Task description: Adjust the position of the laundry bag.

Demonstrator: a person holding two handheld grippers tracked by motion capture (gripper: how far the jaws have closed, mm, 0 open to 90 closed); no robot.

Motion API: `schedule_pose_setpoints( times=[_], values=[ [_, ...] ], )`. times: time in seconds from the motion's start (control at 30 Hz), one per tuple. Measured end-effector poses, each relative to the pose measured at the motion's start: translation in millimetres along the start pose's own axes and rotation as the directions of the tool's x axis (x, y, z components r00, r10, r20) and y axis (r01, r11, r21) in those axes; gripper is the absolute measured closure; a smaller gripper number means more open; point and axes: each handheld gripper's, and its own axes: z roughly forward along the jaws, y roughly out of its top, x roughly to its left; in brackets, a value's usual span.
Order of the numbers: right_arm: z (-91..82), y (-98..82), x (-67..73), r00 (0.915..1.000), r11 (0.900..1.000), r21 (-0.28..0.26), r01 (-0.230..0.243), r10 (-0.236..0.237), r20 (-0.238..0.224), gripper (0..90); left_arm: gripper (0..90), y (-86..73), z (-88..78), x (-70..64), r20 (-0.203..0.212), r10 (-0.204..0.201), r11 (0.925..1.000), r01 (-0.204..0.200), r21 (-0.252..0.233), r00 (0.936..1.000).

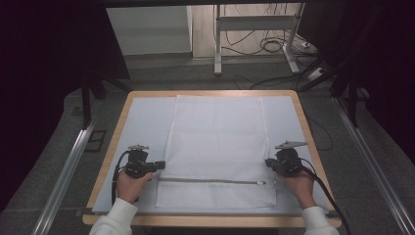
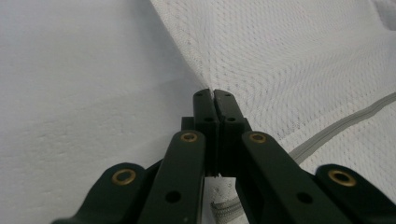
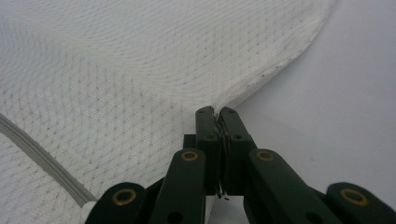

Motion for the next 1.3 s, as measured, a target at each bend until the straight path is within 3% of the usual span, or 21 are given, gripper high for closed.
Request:
schedule_pose_setpoints(
  times=[0.73,0.83,0.87,0.9,0.93,0.97,1.0,1.17,1.3],
  values=[
    [7.7,2.1,10.5,0.9994,1.000,0.004,0.028,-0.028,-0.021,85.1,89.0,-7.6,-7.8,8.7,-0.029,-0.009,0.9999,0.008,-0.009,0.9995],
    [6.3,1.9,10.2,0.9996,1.000,-0.009,0.027,-0.027,-0.004,75.0,85.0,-9.0,-8.3,6.1,-0.063,-0.005,0.9989,0.002,-0.047,0.9980],
    [5.2,2.0,10.0,0.9997,1.000,-0.014,0.019,-0.019,0.012,64.6,80.2,-9.1,-9.1,4.6,-0.086,-0.001,0.9979,-0.004,-0.064,0.9963],
    [5.2,2.0,10.0,0.9997,1.000,-0.014,0.019,-0.019,0.012,64.6,73.9,-9.1,-9.1,4.6,-0.086,-0.001,0.9979,-0.004,-0.064,0.9963],
    [2.0,3.0,8.7,0.9992,0.999,-0.038,0.011,-0.010,0.039,49.6,68.0,-8.3,-10.5,2.6,-0.101,0.008,0.9959,-0.017,-0.089,0.9948],
    [2.0,3.0,8.7,0.9992,0.999,-0.038,0.011,-0.010,0.039,49.6,62.6,-8.3,-10.5,2.6,-0.101,0.008,0.9959,-0.017,-0.089,0.9948],
    [-2.0,3.4,6.7,0.9987,0.998,-0.063,0.008,-0.004,0.051,41.2,56.2,-7.3,-11.6,0.4,-0.119,0.014,0.9944,-0.026,-0.103,0.9928],
    [-6.0,0.8,1.7,0.9989,0.996,-0.082,0.020,-0.017,0.044,33.5,43.1,-4.5,-15.9,-7.0,-0.102,0.054,0.9921,-0.065,-0.107,0.9933],
    [-8.2,-0.2,0.2,0.9996,0.996,-0.094,0.008,-0.006,0.026,31.6,39.7,-3.0,-21.7,-13.7,-0.103,0.082,0.9869,-0.095,-0.130,0.9913]
  ],
)
